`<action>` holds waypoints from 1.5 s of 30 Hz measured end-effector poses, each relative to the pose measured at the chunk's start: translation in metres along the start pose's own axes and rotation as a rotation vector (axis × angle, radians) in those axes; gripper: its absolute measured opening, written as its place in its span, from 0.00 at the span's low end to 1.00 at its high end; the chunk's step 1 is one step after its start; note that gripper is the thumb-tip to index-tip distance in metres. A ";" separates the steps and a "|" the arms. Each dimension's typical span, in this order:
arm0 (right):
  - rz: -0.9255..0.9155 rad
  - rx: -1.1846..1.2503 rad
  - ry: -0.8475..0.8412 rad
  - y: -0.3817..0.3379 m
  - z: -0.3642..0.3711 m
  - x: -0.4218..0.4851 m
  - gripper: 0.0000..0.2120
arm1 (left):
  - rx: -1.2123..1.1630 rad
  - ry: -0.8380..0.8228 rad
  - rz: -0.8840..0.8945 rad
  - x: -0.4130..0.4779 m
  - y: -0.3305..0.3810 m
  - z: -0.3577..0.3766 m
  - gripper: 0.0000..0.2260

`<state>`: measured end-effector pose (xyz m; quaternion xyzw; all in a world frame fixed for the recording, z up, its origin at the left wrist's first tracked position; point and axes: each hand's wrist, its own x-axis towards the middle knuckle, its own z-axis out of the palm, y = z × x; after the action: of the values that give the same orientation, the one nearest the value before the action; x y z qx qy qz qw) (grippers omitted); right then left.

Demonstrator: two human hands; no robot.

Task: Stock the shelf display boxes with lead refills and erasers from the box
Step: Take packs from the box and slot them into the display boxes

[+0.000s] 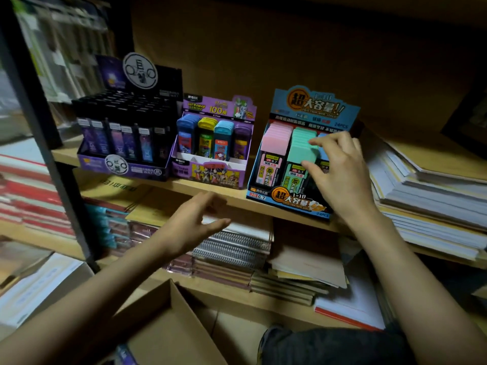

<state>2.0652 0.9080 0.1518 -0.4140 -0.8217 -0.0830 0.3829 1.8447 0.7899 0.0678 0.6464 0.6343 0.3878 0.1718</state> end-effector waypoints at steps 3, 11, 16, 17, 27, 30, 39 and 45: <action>-0.112 0.260 -0.052 -0.027 0.000 -0.015 0.10 | -0.067 -0.013 -0.088 -0.034 -0.022 -0.009 0.11; -0.257 0.385 -1.027 -0.103 0.100 -0.108 0.08 | -0.083 -0.030 -0.507 -0.145 -0.129 0.028 0.05; -0.104 0.373 -1.373 -0.119 0.186 -0.193 0.08 | -0.230 0.044 -0.900 -0.234 -0.191 0.091 0.07; -0.033 0.396 -1.404 -0.121 0.202 -0.211 0.07 | -0.274 0.078 -0.986 -0.253 -0.200 0.104 0.07; 0.590 0.445 -1.489 -0.156 0.309 -0.372 0.10 | -0.451 0.460 -1.468 -0.324 -0.255 0.163 0.15; 0.724 0.407 -1.373 -0.174 0.321 -0.392 0.17 | -0.484 0.495 -1.439 -0.305 -0.270 0.163 0.15; 0.636 0.161 -1.220 -0.207 0.336 -0.419 0.21 | -0.300 0.352 -1.450 -0.278 -0.307 0.170 0.11; 0.793 0.294 -1.203 -0.205 0.340 -0.414 0.19 | -0.246 0.298 -1.365 -0.291 -0.305 0.168 0.11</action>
<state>1.8732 0.6745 -0.3359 -0.5986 -0.6807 0.4144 -0.0813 1.7870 0.5994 -0.3397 0.0207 0.8661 0.3466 0.3597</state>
